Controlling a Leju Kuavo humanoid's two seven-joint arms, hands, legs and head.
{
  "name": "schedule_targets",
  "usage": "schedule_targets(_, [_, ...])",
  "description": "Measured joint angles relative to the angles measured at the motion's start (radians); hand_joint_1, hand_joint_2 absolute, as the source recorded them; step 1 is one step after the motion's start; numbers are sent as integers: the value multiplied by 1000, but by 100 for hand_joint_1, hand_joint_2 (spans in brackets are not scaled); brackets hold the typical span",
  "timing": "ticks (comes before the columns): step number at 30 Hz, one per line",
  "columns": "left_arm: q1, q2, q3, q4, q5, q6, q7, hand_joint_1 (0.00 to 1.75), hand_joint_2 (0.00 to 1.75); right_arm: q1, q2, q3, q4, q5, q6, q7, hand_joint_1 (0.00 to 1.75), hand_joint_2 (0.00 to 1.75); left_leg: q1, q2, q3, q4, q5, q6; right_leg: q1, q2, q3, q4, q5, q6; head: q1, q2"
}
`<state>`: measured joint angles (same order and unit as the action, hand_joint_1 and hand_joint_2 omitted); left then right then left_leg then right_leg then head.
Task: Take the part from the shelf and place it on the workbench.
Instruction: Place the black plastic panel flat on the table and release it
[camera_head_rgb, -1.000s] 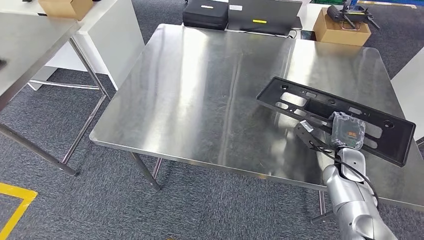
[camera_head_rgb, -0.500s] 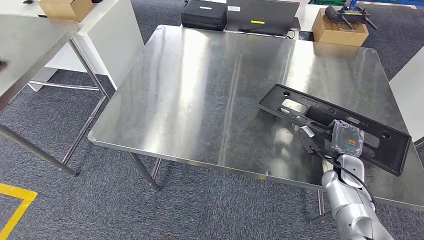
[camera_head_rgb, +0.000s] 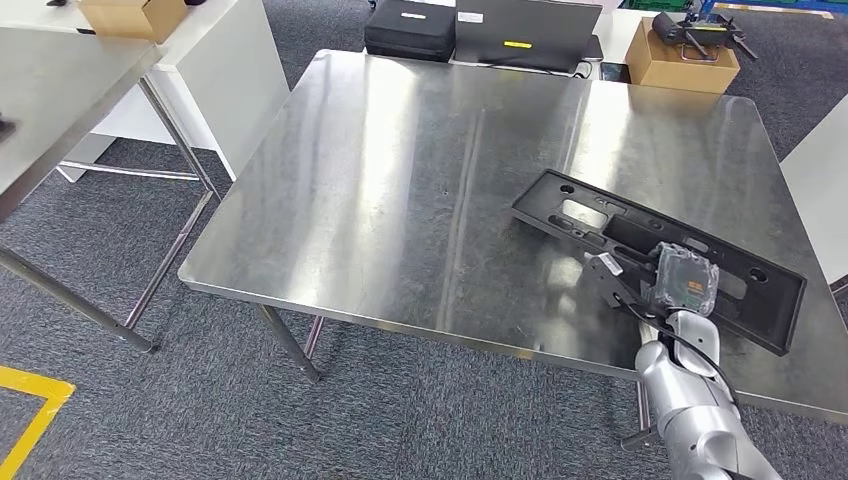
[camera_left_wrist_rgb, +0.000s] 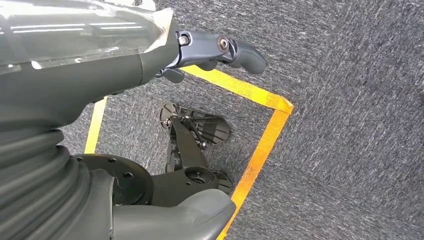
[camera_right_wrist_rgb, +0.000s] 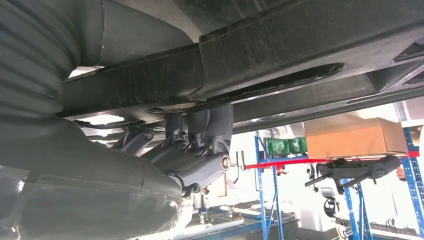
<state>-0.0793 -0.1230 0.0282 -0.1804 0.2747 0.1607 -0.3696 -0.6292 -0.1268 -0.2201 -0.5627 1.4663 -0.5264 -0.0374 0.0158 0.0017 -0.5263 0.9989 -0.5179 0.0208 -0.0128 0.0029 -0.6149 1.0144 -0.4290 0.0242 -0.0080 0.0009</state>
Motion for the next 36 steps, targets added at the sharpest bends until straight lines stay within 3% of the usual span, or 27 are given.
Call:
schedule_targets(2, [0,1,0,0,0,0,0,0,175,-4,1,0,4,0,0,0,175,175,0,0,0,0,0,0,0,0,0,0,0,0,0,0])
schedule_targets(6, [0,2,0,0,0,-6,-2,0,175,-7,2,0,9,2,0,0,0,0,0,0,0,0,0,0,0,0,0,0,0,0,0,0])
schedule_targets(10, [0,3,0,0,0,-21,-5,0,175,-13,1,0,14,4,-4,0,0,0,0,0,1,0,0,0,0,0,0,0,0,0,0,0])
schedule_targets(14, [0,4,0,0,0,-20,-5,0,0,-19,1,0,18,6,-7,0,0,0,0,0,2,0,0,-1,0,0,0,0,0,0,0,0])
schedule_targets(36, [0,8,0,0,12,-27,6,0,0,-70,3,16,-11,42,39,-47,0,0,0,0,3,0,0,-1,0,0,2,0,0,0,0,0])
